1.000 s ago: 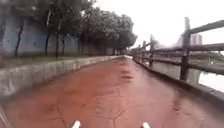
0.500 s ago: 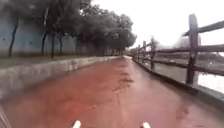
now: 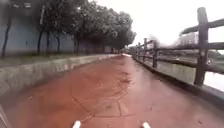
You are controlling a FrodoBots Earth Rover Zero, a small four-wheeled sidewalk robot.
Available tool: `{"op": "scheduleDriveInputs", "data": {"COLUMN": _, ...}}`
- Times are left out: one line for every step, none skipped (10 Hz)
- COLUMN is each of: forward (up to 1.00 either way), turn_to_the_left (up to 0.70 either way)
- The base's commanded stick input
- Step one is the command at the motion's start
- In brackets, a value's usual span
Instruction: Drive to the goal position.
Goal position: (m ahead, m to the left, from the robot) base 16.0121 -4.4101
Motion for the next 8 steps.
{"op": "scheduleDriveInputs", "data": {"forward": 0.5, "turn_to_the_left": 0.0}}
{"op": "scheduleDriveInputs", "data": {"forward": 0.5, "turn_to_the_left": 0.0}}
{"op": "scheduleDriveInputs", "data": {"forward": 0.5, "turn_to_the_left": 0.0}}
{"op": "scheduleDriveInputs", "data": {"forward": 0.5, "turn_to_the_left": 0.0}}
{"op": "scheduleDriveInputs", "data": {"forward": 0.5, "turn_to_the_left": 0.0}}
{"op": "scheduleDriveInputs", "data": {"forward": 0.5, "turn_to_the_left": 0.0}}
{"op": "scheduleDriveInputs", "data": {"forward": 0.5, "turn_to_the_left": 0.0}}
{"op": "scheduleDriveInputs", "data": {"forward": 0.5, "turn_to_the_left": 0.0}}
